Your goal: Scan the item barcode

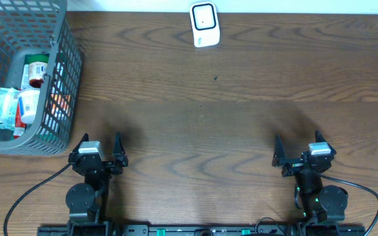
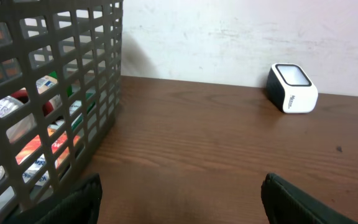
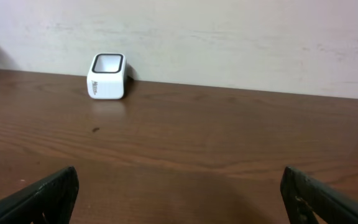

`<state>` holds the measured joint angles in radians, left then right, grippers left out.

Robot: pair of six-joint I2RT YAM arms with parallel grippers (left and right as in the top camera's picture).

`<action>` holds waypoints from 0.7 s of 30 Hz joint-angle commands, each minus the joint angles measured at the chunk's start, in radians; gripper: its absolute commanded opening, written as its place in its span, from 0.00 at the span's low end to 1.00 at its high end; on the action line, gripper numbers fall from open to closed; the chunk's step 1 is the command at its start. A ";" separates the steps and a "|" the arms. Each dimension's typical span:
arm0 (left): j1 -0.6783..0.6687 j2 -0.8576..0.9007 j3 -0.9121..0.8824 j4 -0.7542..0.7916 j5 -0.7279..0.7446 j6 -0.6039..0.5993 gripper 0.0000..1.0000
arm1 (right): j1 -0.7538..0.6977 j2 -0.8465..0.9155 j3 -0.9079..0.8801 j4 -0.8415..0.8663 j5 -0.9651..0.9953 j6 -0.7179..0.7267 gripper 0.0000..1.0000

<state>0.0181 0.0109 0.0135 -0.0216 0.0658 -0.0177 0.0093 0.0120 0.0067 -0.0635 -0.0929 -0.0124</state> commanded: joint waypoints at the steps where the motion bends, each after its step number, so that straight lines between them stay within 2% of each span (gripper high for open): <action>1: 0.005 -0.006 -0.010 -0.042 0.031 0.018 0.83 | -0.009 -0.005 -0.001 -0.005 0.006 -0.011 0.99; 15: 0.004 -0.006 -0.009 -0.030 0.034 0.016 0.83 | -0.009 -0.005 -0.001 -0.005 0.006 -0.011 0.99; 21: 0.004 -0.006 0.019 -0.032 0.111 -0.069 0.83 | -0.009 -0.005 -0.001 -0.005 0.006 -0.011 0.99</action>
<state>0.0181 0.0109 0.0154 -0.0193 0.0914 -0.0383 0.0093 0.0120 0.0067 -0.0635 -0.0929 -0.0124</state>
